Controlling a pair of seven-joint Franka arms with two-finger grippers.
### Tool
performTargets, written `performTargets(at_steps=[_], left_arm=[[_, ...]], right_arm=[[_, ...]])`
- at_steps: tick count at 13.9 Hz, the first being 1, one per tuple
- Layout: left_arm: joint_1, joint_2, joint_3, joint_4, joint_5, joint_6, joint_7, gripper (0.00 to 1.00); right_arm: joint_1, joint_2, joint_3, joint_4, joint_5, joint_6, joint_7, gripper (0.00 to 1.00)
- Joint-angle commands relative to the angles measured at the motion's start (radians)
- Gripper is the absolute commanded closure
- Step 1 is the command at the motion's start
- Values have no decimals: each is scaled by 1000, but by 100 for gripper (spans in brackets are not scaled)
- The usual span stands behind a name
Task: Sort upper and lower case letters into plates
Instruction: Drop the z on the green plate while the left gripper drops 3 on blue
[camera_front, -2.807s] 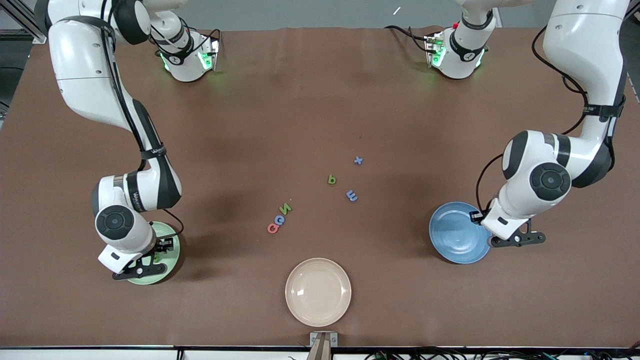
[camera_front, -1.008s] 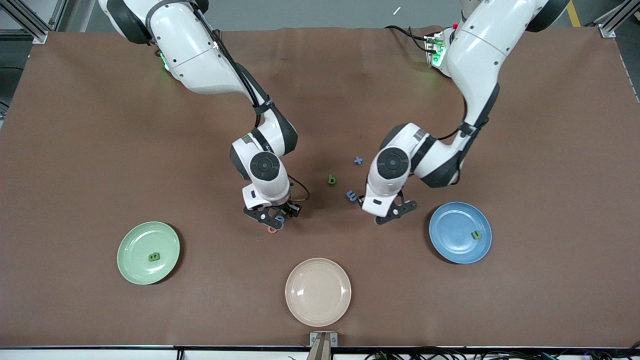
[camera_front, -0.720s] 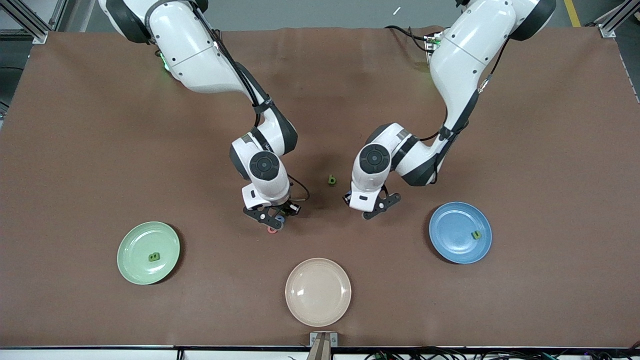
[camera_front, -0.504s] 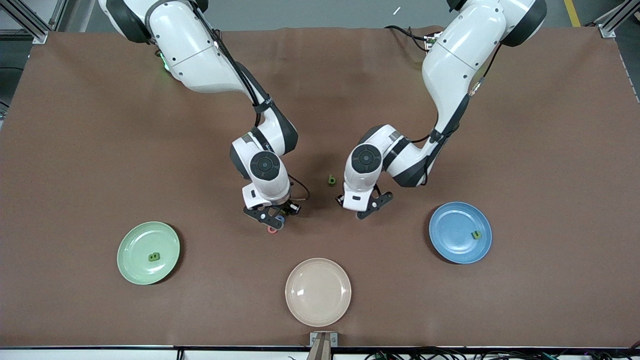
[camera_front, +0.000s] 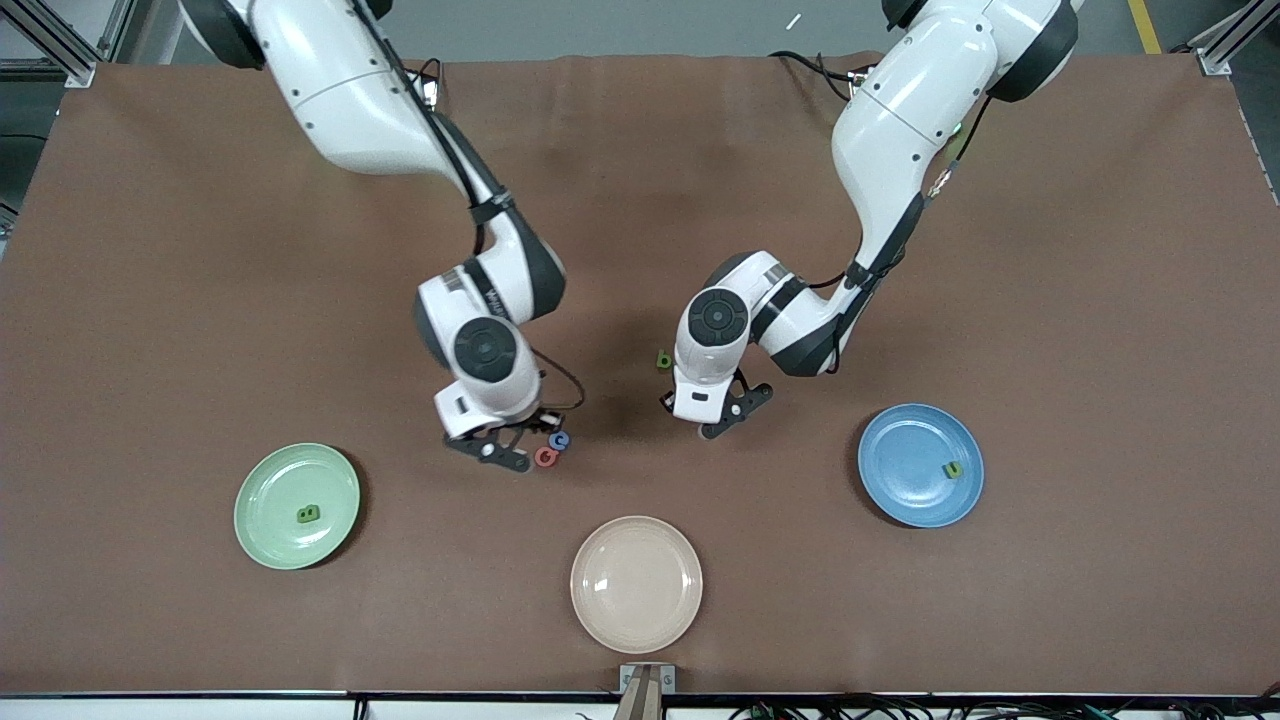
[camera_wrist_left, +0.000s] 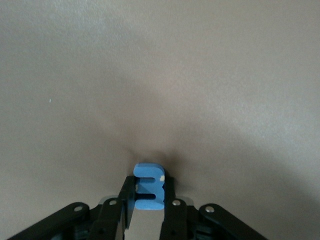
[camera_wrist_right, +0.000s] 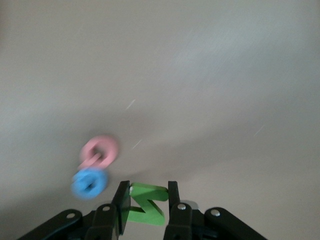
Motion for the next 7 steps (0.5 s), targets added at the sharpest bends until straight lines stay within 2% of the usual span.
performTargets(at_steps=[1,4,7], left_arm=[[23,-42,56,13,26,-41,38,100],[152,-108,65,13,27,-91,234,99],[285,-131,64,5,29,-123,425,96]], right_arm=[[-156,-17,-1,-14,-1,-8,-279,97],[-278,-8,-2,-14,-26,2,-522,96],[-339,-5,-1,-14,-156,8,-602,87]])
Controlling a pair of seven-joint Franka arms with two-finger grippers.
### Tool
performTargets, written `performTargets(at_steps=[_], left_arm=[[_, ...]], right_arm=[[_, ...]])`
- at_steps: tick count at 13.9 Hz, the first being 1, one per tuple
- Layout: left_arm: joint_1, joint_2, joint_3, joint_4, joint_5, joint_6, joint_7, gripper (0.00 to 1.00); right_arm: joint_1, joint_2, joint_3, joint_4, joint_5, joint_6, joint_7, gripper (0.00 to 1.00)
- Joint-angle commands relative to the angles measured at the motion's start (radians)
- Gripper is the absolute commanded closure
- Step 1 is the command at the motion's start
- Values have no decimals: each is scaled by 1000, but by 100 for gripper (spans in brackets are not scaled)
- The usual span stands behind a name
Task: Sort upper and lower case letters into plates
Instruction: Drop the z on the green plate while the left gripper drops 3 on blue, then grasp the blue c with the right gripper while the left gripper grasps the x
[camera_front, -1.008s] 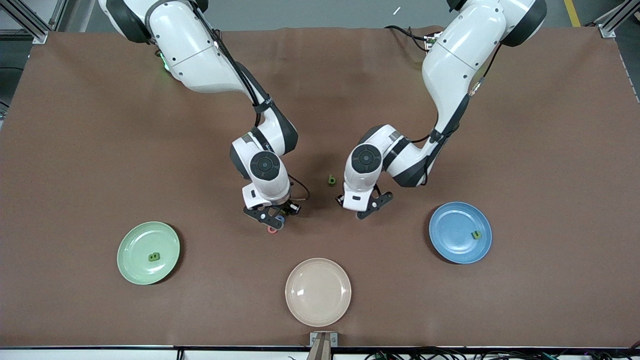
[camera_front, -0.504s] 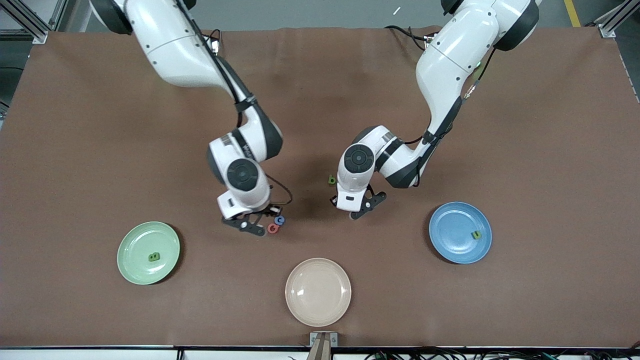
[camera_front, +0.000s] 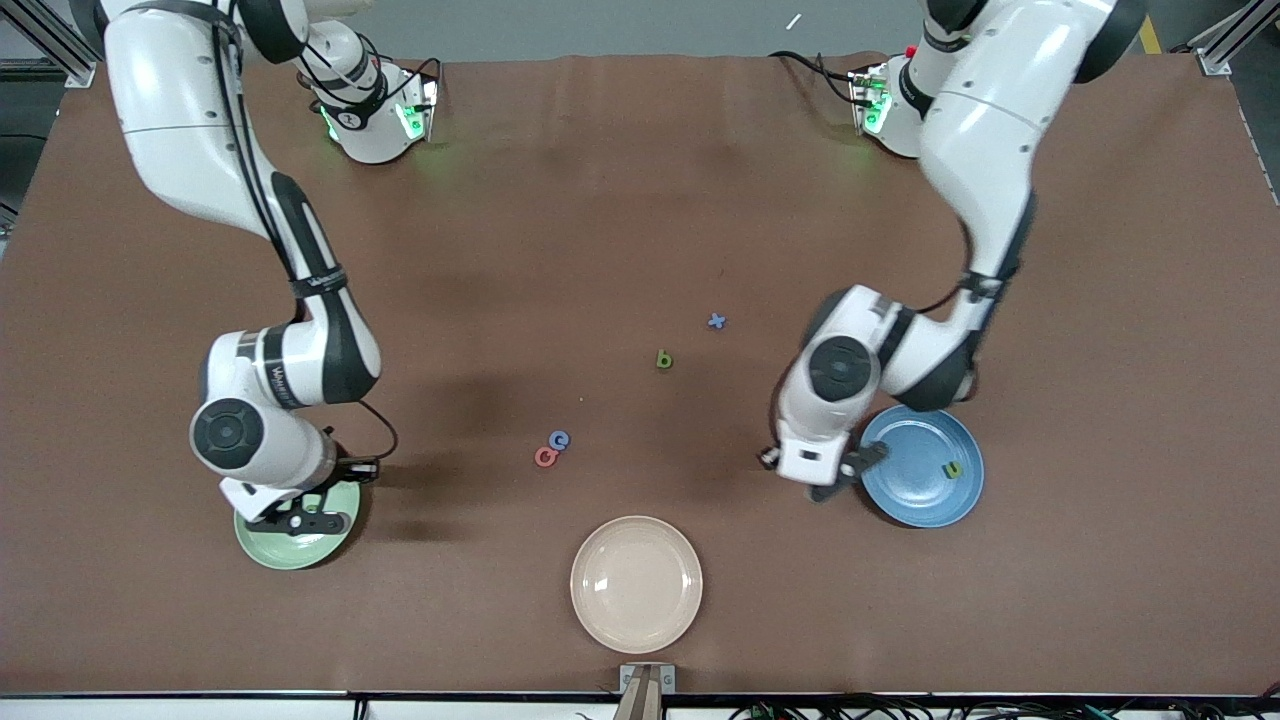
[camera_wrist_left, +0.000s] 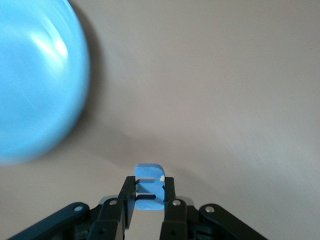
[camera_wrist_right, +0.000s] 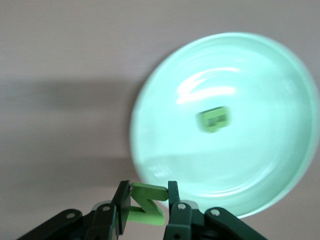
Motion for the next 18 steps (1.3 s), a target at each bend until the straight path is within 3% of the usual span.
performTargets(at_steps=[1,4,5,6,8,9,10,14,18], left_arm=[[101,-27,-11,-35,14,-39,129,94],[151,-4,-11,-52,11,-62,169,82],[169,-2,-11,-67,8,-63,169,79],[174,-3,-11,-86,6,-63,169,71],[168,-5,-11,-117,9,-63,164,41],[162,-17,-14,-121,9,-65,146,8],[154,-37,-20,-127,11,-72,132,0],[24,-95,-47,-146,11,-117,68,1],[25,-146,-186,-282,5,-51,55,6]], right_arm=[[-25,-6,17,-12,-104,22,-27,79],[-42,1,17,-12,-121,74,-27,8],[-42,1,17,-12,-117,74,-25,1],[-35,1,19,-12,-111,73,-14,1],[-4,0,26,-7,-76,70,68,1],[17,1,28,-6,-40,68,166,1],[49,1,28,-6,-28,71,252,1],[197,3,28,0,-26,73,695,1],[306,29,34,28,-6,106,944,1]])
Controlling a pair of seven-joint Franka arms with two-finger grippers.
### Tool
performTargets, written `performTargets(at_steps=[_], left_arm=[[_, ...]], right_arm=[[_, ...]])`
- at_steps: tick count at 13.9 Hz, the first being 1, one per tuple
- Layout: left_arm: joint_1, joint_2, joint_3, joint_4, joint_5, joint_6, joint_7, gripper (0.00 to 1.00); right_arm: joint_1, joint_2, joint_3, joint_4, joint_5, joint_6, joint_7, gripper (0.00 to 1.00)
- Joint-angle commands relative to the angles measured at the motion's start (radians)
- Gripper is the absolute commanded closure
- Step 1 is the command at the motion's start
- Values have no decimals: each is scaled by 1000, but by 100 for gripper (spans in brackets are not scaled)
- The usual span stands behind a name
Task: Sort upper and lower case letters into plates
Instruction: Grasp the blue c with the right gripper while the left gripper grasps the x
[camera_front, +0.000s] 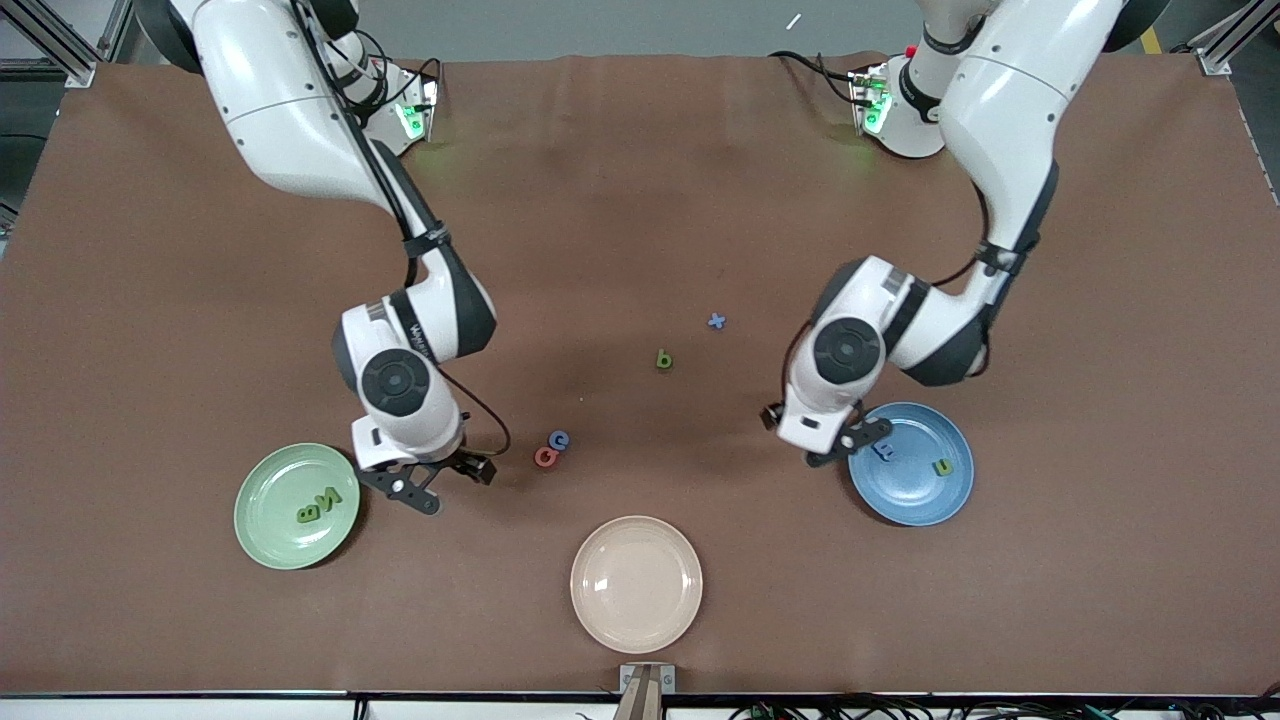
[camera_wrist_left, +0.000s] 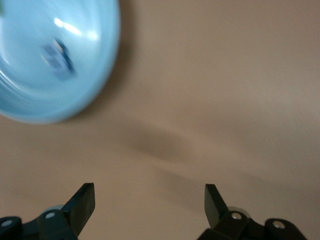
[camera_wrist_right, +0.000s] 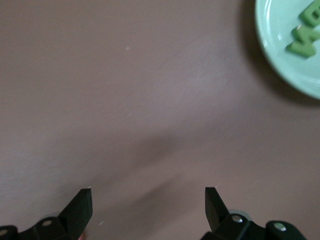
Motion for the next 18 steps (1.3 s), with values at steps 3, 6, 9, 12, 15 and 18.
performTargets(at_steps=[3,6,9,12,15,18], left_arm=[[21,-79,-100,-271,14,247,13,20],[1,-68,-139,-345,37,381,39,31],[0,-66,-178,-375,39,381,39,33],[0,-59,-179,-408,39,381,39,38],[0,-43,-179,-399,37,381,20,47],[0,-43,-179,-389,35,377,-2,71]], right_arm=[[110,72,-3,26,119,150,184,1],[165,133,-3,54,131,207,250,1],[167,135,-3,57,127,195,217,3],[163,135,-3,52,128,192,134,15],[160,135,-5,45,124,189,102,28],[152,135,-5,42,124,148,31,28]])
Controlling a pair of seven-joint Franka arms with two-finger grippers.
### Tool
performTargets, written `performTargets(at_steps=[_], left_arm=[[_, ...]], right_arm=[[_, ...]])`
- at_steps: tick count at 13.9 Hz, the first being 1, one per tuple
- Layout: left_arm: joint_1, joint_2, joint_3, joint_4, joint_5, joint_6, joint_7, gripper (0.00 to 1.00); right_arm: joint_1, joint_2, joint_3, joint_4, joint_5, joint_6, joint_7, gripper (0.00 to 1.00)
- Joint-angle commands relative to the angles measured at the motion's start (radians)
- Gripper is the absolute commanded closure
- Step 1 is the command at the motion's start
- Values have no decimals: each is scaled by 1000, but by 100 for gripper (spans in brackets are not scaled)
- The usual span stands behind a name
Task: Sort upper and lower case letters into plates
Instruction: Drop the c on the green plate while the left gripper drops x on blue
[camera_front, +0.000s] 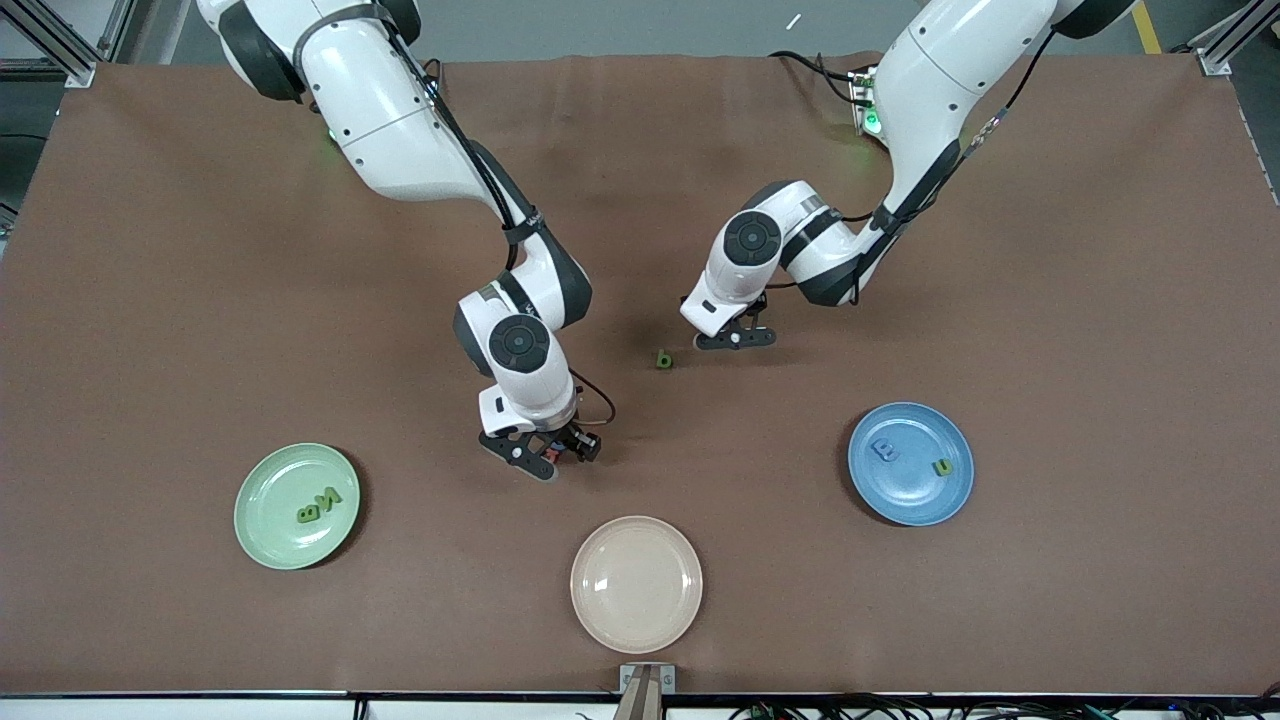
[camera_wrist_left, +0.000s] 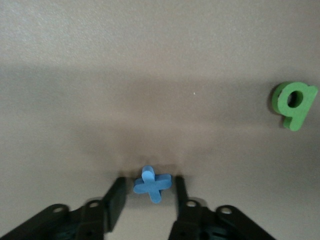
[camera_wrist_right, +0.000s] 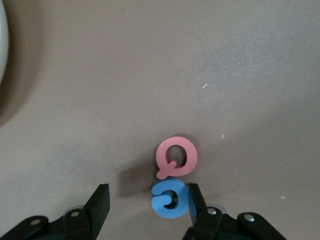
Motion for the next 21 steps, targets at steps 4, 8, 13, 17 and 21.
performTargets(at_steps=[4,8,13,17,21], left_arm=[[6,-7,2,29,9,4,-62,98],[52,-39,21,117,12,-107,-61,100],[268,-21,25,265,153,-291,43,99],[385,-1,27,257,157,-292,149,92],[434,26,47,265,225,-291,145,54]], right_arm=[[-10,1,3,-3,16,-28,-73,29],[-10,1,4,-3,16,-40,-73,65],[-11,-13,7,3,29,-98,-72,95],[-22,-62,10,6,17,-161,-95,95],[-125,-99,-13,6,3,-220,-424,95]])
